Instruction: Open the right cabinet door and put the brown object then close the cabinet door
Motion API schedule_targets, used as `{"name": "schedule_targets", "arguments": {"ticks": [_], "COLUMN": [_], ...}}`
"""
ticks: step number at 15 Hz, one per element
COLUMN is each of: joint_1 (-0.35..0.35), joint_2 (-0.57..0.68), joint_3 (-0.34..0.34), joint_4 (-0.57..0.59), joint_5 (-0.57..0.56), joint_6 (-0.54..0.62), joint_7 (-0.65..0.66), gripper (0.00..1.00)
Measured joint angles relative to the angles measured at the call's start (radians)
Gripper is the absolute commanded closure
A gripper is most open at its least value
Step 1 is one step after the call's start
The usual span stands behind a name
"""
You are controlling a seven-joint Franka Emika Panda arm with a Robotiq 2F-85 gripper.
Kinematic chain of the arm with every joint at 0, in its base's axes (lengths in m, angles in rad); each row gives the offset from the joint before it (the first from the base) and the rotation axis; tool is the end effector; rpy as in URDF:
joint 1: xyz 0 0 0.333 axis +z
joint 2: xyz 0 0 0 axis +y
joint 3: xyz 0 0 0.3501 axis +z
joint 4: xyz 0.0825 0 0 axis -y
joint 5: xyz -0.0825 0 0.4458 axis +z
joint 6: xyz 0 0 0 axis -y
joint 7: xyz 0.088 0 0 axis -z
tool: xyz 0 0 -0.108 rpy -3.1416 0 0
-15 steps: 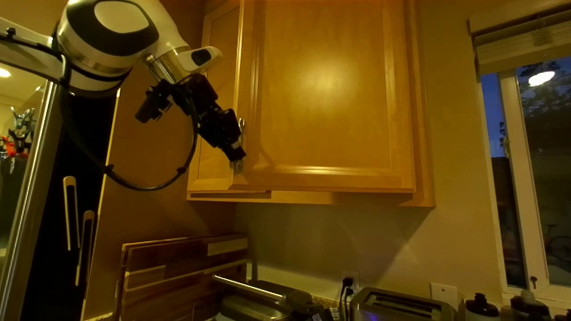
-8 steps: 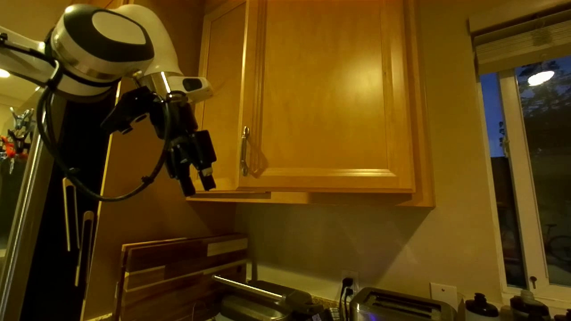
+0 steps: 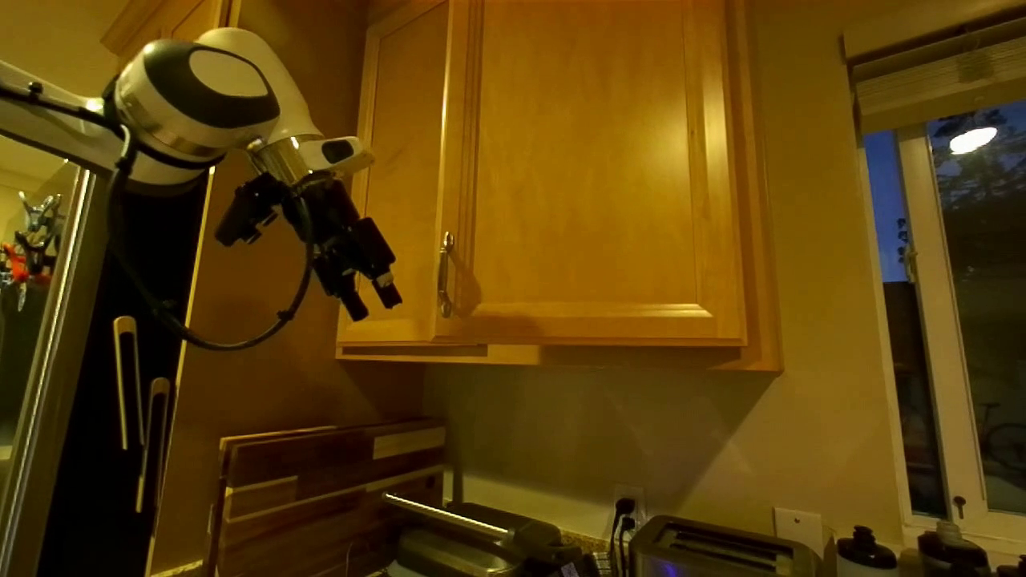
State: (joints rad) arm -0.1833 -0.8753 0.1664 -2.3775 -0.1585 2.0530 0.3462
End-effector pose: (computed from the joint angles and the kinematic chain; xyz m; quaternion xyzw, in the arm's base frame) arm 0.3588 0.0090 0.6840 0.9392 -0.1670 0.2824 0.1013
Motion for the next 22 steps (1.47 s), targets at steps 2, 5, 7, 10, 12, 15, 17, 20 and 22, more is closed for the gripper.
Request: {"name": "schedule_targets", "arguments": {"ticks": [2,5,7,10,12,15,17,20,22], "joint_1": [-0.036,-0.106,-0.140,-0.149,-0.146,-0.140,-0.131,-0.111,-0.099], "joint_2": [0.066,0.168,0.229,0.315,0.364,0.425,0.453,0.478,0.481], "joint_3": [0.022,0.069,0.101,0.126,0.131,0.132,0.132,0.133,0.132], "joint_4": [0.049,0.127,0.180,0.253,0.295,0.347,0.372,0.396,0.404], "joint_5": [-0.002,-0.036,-0.083,-0.162,-0.207,-0.267,-0.308,-0.370,-0.398], "joint_6": [0.049,0.102,0.118,0.119,0.119,0.118,0.112,0.082,0.047], "joint_7": [0.101,0.260,0.362,0.473,0.523,0.573,0.609,0.662,0.687], "gripper": [0.00,0.00,0.00,0.00,0.00,0.00,0.00,0.00,0.00]}}
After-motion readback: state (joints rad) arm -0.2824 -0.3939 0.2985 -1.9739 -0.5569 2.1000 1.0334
